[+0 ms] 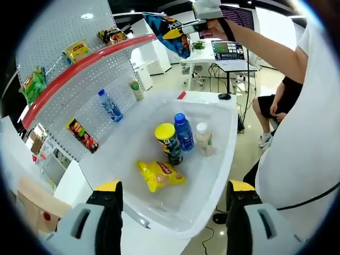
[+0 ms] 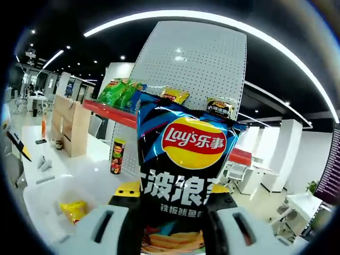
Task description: Place the items from the shopping basket onto the snack and drink counter
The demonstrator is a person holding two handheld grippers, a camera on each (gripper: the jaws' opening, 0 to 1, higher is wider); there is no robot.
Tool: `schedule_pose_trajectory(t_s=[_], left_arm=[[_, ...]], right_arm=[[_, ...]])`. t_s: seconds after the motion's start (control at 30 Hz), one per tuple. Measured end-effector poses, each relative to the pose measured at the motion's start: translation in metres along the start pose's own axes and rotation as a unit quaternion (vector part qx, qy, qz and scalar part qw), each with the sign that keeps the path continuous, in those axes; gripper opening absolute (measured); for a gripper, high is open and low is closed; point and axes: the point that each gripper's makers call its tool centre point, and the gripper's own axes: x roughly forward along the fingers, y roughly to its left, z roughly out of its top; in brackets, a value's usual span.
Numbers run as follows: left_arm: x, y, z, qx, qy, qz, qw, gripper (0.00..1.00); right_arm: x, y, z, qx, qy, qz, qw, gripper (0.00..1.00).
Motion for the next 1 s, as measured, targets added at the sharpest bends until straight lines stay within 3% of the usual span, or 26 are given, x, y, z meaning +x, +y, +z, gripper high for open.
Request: schedule_pose_trajectory(t_s=[0.23,0.37,0.63,0.83,1.0], left_arm=[[-0.001,0.003,0.004,-0.004,-0.01,0.005,0.9999,0.8],[-0.009,0.018,0.015,-0.018,-0.04,0.028,0.9986,0.8],[-0.016,0.027,0.029,-0.016,-0.076,0.042,0.9961,0.8],[-0.017,0.024,0.04,-0.004,-0.107,0.032,0.9937,0.83],[-0.021,0.041,0.05,-0.025,-0.134,0.06,0.9888,0.84]], right_arm=[[0.013,-0.017,0.009,-0.006,0.004,-0.014,0.9999,0.41],[0.019,-0.022,0.009,-0.003,0.009,-0.017,0.9998,0.41],[0.029,-0.032,0.014,-0.003,0.01,-0.026,0.9996,0.41],[0.033,-0.04,0.028,-0.006,0.003,-0.032,0.9994,0.41],[0.034,-0.044,0.04,-0.008,-0.006,-0.035,0.9994,0.41]])
